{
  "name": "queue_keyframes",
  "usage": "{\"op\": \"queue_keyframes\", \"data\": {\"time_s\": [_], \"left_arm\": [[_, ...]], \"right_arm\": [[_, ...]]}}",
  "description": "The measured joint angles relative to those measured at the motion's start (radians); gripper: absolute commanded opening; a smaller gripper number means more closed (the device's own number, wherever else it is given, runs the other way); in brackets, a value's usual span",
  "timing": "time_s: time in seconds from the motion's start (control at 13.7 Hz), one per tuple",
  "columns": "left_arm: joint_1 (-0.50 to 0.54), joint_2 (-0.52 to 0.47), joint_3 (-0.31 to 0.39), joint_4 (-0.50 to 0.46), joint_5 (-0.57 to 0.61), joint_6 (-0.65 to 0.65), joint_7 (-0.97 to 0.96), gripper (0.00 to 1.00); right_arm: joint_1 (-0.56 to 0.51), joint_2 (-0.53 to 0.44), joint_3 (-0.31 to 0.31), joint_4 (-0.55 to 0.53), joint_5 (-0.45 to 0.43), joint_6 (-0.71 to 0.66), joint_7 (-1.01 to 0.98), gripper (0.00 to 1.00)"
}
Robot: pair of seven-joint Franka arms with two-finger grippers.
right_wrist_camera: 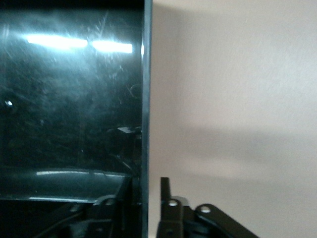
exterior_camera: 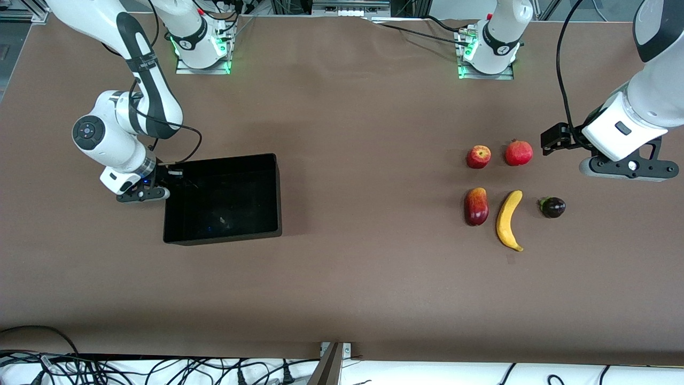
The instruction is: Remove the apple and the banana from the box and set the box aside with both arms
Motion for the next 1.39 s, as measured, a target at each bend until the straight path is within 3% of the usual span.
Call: {"op": "queue_keyframes", "data": {"time_s": [0.15, 0.44, 0.66, 1.02, 1.39], "left_arm": [[0.0, 0.0, 0.0, 0.0, 0.0, 0.0, 0.0, 1.0], [-0.001, 0.0, -0.001, 0.0, 0.0, 0.0, 0.0, 1.0], [-0.002, 0.0, -0.001, 0.0, 0.0, 0.0, 0.0, 1.0], [-0.002, 0.0, -0.001, 0.0, 0.0, 0.0, 0.0, 1.0], [-0.002, 0.0, -0.001, 0.0, 0.0, 0.0, 0.0, 1.0]], "right_arm": [[0.001, -0.008, 0.002, 0.092, 0.0, -0.088, 0.0, 1.0], [0.001, -0.04, 0.003, 0.397, 0.002, -0.44, 0.024, 1.0], [0.002, -0.089, 0.003, 0.538, -0.002, -0.657, 0.06, 1.0], [0.004, -0.253, 0.015, 0.573, -0.04, -0.858, 0.107, 1.0], [0.004, -0.321, 0.039, 0.532, -0.101, -0.881, 0.124, 1.0]]}}
